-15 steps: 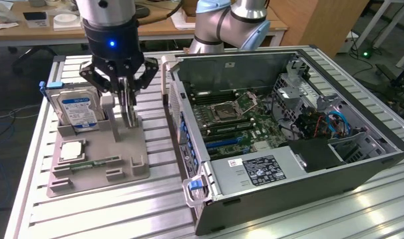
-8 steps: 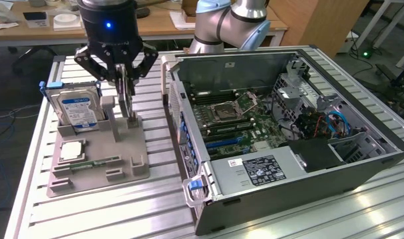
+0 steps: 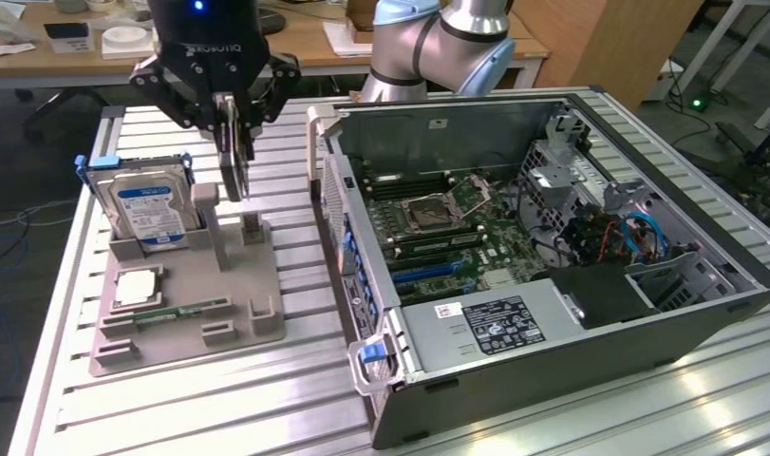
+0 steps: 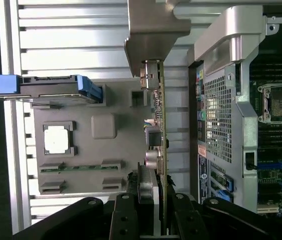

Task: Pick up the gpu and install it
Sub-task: 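Pick up the gpu and move the gpu toward the slot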

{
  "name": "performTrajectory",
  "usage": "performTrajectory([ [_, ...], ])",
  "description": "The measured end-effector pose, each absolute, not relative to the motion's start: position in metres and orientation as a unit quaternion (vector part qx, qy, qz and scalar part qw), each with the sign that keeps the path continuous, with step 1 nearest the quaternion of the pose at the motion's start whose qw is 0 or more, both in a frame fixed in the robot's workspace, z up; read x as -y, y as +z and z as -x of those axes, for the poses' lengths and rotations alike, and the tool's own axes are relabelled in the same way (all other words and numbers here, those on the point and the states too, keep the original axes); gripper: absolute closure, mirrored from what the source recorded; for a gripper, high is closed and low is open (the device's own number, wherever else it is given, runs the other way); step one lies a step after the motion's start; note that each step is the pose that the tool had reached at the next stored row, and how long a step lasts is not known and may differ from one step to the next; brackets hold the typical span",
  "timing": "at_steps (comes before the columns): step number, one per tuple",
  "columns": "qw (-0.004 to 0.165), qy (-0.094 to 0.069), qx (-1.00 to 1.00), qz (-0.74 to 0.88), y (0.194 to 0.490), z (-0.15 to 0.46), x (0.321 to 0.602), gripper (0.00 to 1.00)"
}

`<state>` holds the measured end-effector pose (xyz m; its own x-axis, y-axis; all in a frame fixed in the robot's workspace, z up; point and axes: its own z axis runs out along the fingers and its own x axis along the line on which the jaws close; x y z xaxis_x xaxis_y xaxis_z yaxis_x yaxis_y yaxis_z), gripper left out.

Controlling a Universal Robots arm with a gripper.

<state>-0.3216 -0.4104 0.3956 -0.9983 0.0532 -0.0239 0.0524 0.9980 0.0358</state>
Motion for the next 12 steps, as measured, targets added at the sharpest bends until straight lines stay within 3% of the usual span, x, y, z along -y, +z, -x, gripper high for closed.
performTrajectory([
  [12, 0.012, 0.018, -1.0, 0.0, 0.3957, 0.3188, 0.4104, 0.71],
])
